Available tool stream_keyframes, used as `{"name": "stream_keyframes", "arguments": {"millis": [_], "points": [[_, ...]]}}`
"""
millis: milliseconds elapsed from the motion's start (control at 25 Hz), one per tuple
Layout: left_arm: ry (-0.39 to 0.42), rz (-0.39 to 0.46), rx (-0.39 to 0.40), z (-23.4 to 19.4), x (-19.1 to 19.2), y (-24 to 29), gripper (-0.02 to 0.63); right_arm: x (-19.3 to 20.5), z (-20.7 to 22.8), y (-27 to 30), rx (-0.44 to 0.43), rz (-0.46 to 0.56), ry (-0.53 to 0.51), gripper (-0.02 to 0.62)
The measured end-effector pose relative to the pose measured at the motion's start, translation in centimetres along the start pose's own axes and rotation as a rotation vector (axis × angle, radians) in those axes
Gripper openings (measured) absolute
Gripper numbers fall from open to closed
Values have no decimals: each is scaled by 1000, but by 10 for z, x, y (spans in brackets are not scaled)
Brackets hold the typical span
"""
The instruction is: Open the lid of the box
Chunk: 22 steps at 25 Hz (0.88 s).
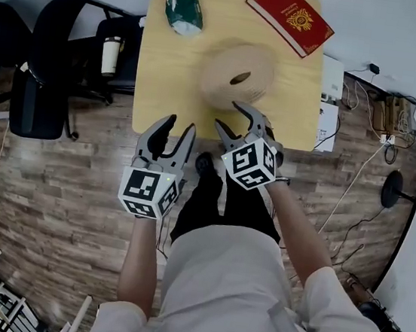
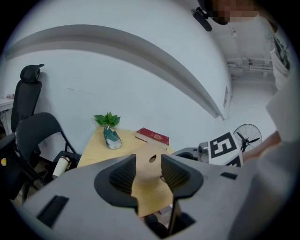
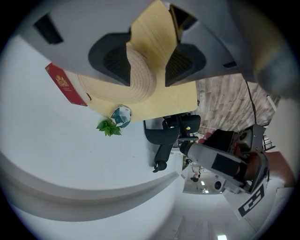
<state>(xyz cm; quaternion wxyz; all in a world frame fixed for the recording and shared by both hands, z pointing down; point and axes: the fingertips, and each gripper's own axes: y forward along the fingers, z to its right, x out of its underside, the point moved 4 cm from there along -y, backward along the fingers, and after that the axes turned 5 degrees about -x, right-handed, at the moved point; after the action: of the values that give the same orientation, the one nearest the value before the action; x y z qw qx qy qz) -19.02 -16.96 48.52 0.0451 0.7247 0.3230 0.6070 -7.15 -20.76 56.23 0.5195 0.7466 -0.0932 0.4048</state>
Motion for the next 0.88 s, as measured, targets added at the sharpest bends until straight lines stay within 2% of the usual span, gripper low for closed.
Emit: {"name": "stream_keyframes", "arguments": {"millis": [720,880], "points": [[-5,-36,-27,-15,12,19,150,24,4,56,40,-106,-326,221],[-11,-40,-34,-19,14,19,150,27,5,60,56,-113,-344,215]]}}
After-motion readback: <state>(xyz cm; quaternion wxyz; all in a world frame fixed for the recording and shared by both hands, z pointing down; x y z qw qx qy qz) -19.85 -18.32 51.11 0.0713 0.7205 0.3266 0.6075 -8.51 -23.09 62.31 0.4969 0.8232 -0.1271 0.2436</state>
